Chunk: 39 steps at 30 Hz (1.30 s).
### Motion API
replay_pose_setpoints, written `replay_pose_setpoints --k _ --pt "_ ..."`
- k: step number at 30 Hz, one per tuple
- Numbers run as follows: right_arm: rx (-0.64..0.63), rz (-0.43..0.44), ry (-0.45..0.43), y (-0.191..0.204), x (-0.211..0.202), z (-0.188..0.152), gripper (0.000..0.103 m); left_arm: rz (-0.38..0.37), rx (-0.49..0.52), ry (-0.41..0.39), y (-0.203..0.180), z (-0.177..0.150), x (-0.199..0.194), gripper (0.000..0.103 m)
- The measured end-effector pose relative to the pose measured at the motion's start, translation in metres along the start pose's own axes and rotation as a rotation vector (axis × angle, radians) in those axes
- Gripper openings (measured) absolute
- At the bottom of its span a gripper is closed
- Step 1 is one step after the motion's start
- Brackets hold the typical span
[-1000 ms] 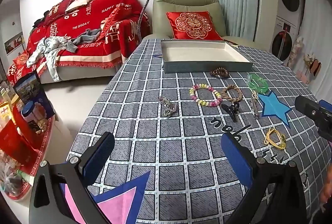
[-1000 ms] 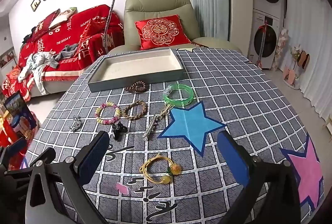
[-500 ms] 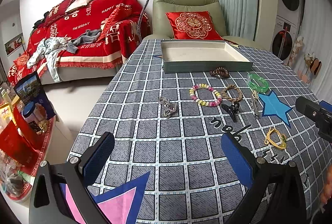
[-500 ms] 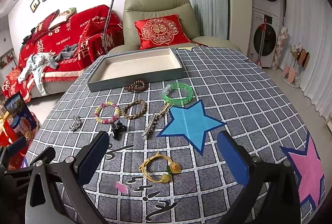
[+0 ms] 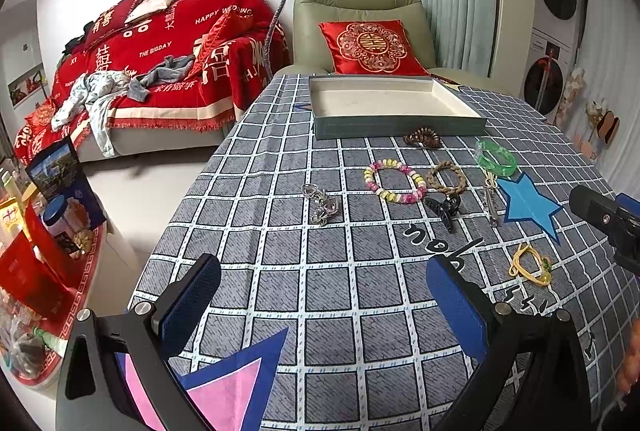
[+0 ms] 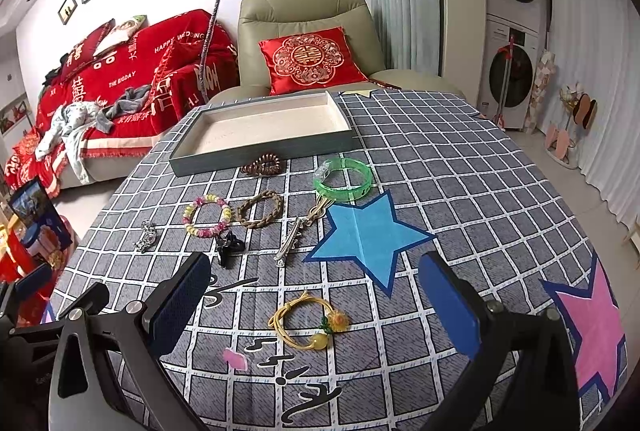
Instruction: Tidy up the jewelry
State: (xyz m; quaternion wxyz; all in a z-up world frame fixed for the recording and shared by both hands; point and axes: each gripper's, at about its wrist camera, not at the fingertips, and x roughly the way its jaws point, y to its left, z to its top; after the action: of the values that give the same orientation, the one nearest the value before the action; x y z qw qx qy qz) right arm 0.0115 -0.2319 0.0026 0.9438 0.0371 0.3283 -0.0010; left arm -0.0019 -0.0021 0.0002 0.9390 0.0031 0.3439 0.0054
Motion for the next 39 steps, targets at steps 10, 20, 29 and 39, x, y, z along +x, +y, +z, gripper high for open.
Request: replay_pose_setpoints --k 10,20,29,39 --pt "0.001 0.002 0.001 0.0003 0.0002 -0.0005 0.103 -0.010 -0.010 0.021 -0.0004 -0.0023 0.0005 0.103" --pt "0.001 0.003 0.003 0.0005 0.0002 -0.0010 0.103 -0.016 -0.015 0.051 -0.0001 -0.0022 0.0017 0.103" --pt "0.004 0.006 0.011 0.0019 0.0010 -0.0041 0.103 -0.026 -0.026 0.102 -0.0006 -0.0019 0.0048 0.103" --pt "0.008 0.003 0.018 0.0006 0.0049 -0.0042 0.103 -0.016 -0.014 0.112 -0.0002 -0.0020 0.0067 0.103"
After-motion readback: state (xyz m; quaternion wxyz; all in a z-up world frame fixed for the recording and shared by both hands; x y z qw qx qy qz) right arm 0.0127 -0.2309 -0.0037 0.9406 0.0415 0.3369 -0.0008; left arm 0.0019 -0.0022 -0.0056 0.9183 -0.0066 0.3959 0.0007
